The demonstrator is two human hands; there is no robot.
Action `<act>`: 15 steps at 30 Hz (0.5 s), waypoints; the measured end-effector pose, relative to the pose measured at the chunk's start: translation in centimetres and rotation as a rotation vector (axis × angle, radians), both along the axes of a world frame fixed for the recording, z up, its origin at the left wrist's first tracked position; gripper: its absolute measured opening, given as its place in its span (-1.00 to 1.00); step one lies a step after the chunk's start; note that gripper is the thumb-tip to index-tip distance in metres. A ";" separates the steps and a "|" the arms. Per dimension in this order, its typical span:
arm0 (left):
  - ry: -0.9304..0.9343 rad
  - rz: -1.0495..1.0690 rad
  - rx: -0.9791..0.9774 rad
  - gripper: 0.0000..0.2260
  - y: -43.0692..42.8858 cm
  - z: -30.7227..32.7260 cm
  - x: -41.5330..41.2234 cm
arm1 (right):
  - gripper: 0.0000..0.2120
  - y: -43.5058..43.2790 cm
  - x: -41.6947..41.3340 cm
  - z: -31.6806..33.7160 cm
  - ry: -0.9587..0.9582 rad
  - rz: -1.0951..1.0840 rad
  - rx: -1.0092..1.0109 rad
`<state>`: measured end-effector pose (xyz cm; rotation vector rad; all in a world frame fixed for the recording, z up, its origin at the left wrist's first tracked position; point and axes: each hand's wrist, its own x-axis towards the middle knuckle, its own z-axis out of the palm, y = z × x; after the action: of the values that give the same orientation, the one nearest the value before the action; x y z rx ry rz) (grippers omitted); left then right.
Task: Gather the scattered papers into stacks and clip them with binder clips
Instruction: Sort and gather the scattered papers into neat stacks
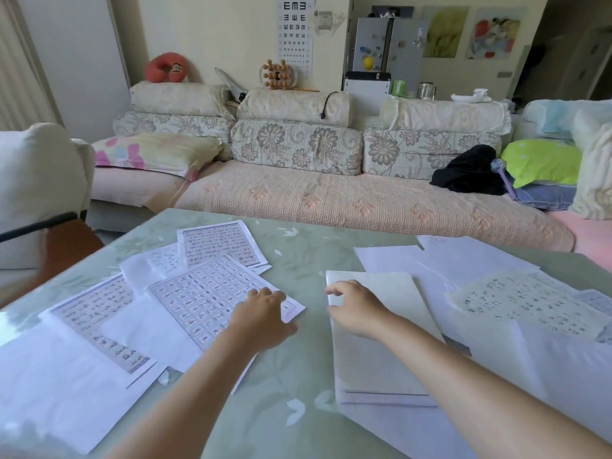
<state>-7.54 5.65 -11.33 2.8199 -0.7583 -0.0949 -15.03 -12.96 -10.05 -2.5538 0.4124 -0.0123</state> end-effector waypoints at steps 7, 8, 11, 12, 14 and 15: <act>0.110 -0.016 0.172 -0.15 9.2 -1.8 1.5 | -0.19 9.2 5.0 -2.2 0.089 0.404 -0.135; 0.097 -0.059 0.143 -0.15 9.9 -1.9 1.7 | -0.16 10.0 5.3 -2.5 0.115 0.447 -0.160; 0.060 -0.165 0.061 -0.22 11.6 -2.0 2.4 | -0.16 11.1 5.9 -3.4 0.124 0.496 -0.273; 0.053 -0.178 0.051 -0.29 12.0 -2.0 2.5 | -0.15 11.3 6.1 -3.5 0.109 0.499 -0.323; -0.015 -0.190 0.058 -0.46 12.5 -1.9 2.5 | -0.17 11.4 6.3 -3.7 0.055 0.510 -0.412; -0.071 -0.191 0.056 -0.52 12.5 -1.9 2.5 | -0.20 11.4 6.4 -3.7 0.026 0.528 -0.440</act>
<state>-5.04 18.16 -13.18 2.8085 -1.0556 -0.0475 -8.66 -1.58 -13.75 -3.0192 -0.3009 0.1387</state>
